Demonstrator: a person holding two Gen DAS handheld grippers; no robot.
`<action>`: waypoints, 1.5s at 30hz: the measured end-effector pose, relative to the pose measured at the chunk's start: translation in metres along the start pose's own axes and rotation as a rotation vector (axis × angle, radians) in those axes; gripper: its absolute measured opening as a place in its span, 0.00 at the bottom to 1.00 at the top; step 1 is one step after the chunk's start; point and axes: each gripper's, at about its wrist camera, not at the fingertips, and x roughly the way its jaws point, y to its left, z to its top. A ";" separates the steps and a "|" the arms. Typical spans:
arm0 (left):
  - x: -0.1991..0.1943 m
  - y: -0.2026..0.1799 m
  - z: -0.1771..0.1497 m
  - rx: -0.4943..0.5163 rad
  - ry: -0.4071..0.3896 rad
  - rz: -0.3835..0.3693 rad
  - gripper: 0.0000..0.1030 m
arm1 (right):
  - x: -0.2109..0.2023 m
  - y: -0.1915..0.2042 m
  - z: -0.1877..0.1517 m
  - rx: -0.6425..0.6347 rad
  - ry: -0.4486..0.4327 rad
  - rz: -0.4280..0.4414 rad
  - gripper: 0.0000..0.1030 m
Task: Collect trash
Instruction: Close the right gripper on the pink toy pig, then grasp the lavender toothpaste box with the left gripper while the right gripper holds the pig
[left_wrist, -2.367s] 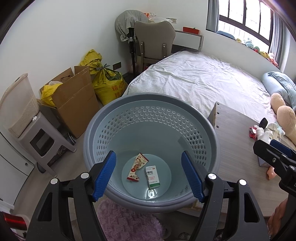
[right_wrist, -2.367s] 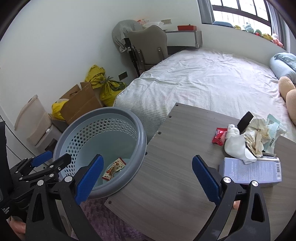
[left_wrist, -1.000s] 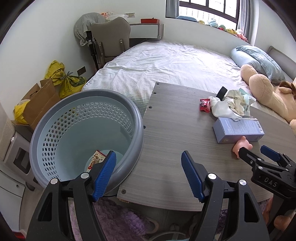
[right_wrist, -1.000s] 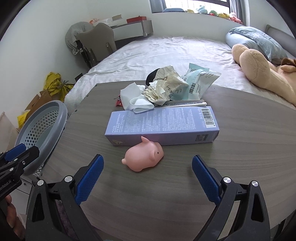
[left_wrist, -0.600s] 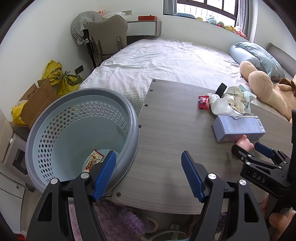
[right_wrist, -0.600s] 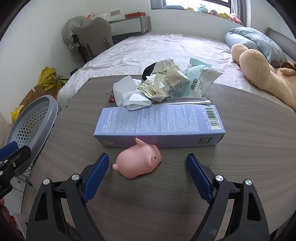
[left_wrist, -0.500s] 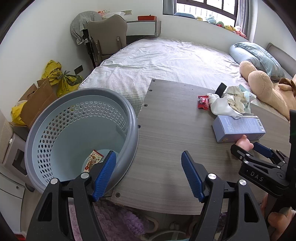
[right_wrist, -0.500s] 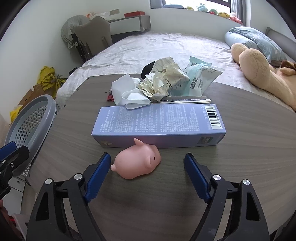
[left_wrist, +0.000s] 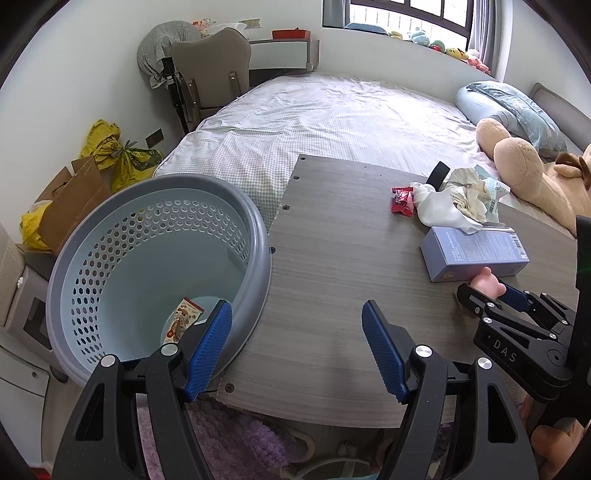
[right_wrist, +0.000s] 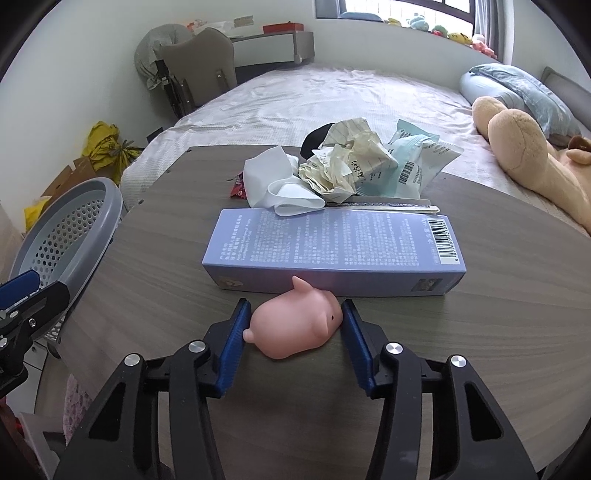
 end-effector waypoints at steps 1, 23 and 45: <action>0.000 -0.001 0.000 0.003 0.000 0.000 0.68 | -0.001 -0.001 0.000 0.010 0.002 0.011 0.48; 0.042 -0.070 0.048 0.103 -0.014 -0.036 0.68 | -0.055 -0.084 -0.015 0.192 -0.063 0.008 0.48; 0.080 -0.092 0.065 0.188 0.031 -0.067 0.68 | -0.056 -0.125 -0.012 0.286 -0.076 -0.003 0.48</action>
